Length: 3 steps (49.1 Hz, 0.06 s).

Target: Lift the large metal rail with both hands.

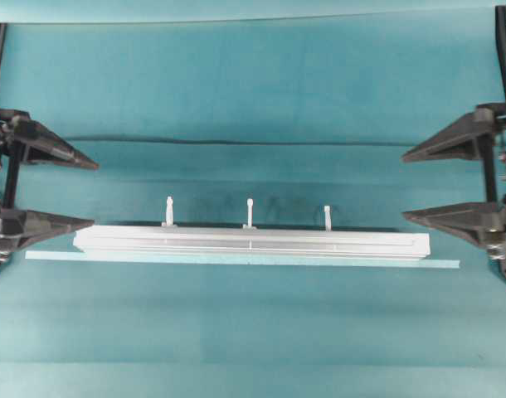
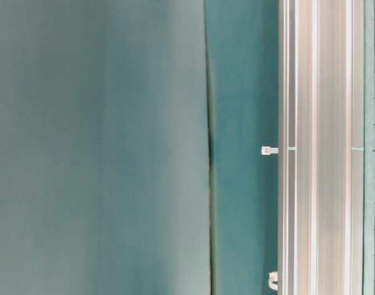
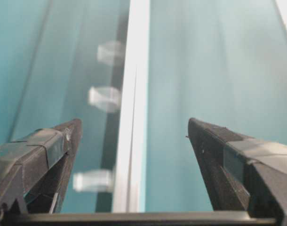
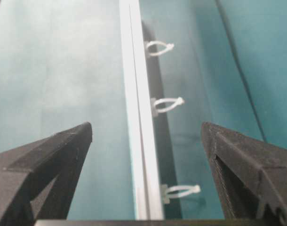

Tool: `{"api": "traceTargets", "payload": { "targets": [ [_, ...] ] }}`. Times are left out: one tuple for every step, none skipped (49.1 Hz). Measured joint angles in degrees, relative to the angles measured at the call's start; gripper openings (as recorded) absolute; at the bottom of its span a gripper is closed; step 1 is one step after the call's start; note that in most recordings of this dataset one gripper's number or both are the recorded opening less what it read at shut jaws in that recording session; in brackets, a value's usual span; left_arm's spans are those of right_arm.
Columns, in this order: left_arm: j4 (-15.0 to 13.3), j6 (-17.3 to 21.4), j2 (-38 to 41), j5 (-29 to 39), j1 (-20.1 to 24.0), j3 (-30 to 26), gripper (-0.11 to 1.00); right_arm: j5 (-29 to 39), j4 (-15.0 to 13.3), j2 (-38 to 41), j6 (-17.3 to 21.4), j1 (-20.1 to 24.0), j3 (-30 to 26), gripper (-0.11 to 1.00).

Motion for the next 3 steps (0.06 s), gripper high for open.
{"api": "traceTargets", "payload": {
  "targets": [
    [0.00, 0.00, -0.09, -0.35, 0.00, 0.00, 0.97, 0.00, 0.00, -0.26, 0.00, 0.00, 0.09, 0.95],
    [0.00, 0.00, -0.09, -0.70, 0.09, 0.00, 0.97, -0.09, 0.00, -0.44, 0.00, -0.18, 0.18, 0.95],
    [0.00, 0.00, -0.18, -1.05, 0.09, 0.00, 0.97, -0.18, 0.00, -0.70, 0.00, -0.18, 0.35, 0.95]
  ]
}}
